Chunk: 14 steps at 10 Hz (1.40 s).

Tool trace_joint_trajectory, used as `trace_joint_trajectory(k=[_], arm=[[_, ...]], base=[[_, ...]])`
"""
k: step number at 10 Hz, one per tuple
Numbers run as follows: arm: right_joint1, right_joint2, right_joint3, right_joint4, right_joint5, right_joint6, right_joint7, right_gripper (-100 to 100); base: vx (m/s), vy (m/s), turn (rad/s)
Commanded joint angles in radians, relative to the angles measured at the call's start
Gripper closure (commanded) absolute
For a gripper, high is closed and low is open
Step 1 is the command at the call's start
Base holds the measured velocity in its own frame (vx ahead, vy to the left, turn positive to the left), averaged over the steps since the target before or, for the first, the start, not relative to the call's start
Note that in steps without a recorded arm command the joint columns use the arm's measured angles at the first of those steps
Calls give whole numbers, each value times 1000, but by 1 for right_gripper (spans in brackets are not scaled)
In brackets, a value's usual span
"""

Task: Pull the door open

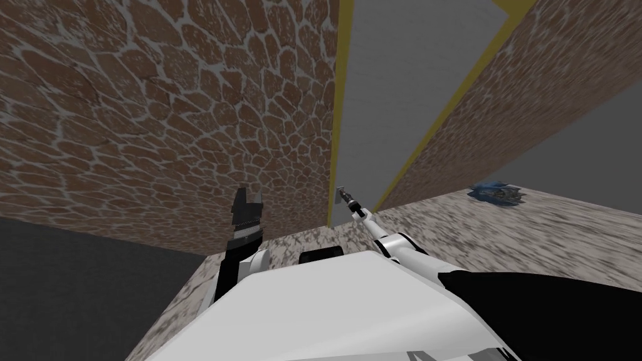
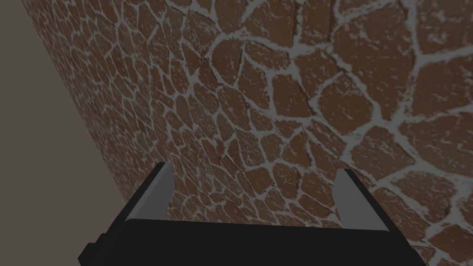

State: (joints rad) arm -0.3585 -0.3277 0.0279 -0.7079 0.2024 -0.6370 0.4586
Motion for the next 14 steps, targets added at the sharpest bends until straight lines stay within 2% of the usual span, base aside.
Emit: trace_joint_trajectory(k=[1,2,3,5,6,8,9,11,12,14], arm=[[5,-2,-1,-16,-29,8,-48,100],[5,-1,-1,-17,-53,11,-74,100],[5,-1,-1,-17,-53,11,-83,100],[5,2,-1,-19,-103,16,-147,100],[5,2,-1,-19,-103,16,-155,100],[5,4,-1,-22,-157,22,-218,100],[5,4,-1,-22,-157,22,-227,100],[5,7,-1,-24,-211,28,-291,100],[5,7,-1,-24,-211,28,-300,100],[5,10,-1,-26,-268,35,-363,100]], base=[[-55,-54,104],[-70,-58,135],[-48,-41,65],[-67,-55,123],[-57,-51,63],[-66,-53,120],[-51,-43,70],[-56,-48,122],[-58,-56,62],[-62,-46,127]])
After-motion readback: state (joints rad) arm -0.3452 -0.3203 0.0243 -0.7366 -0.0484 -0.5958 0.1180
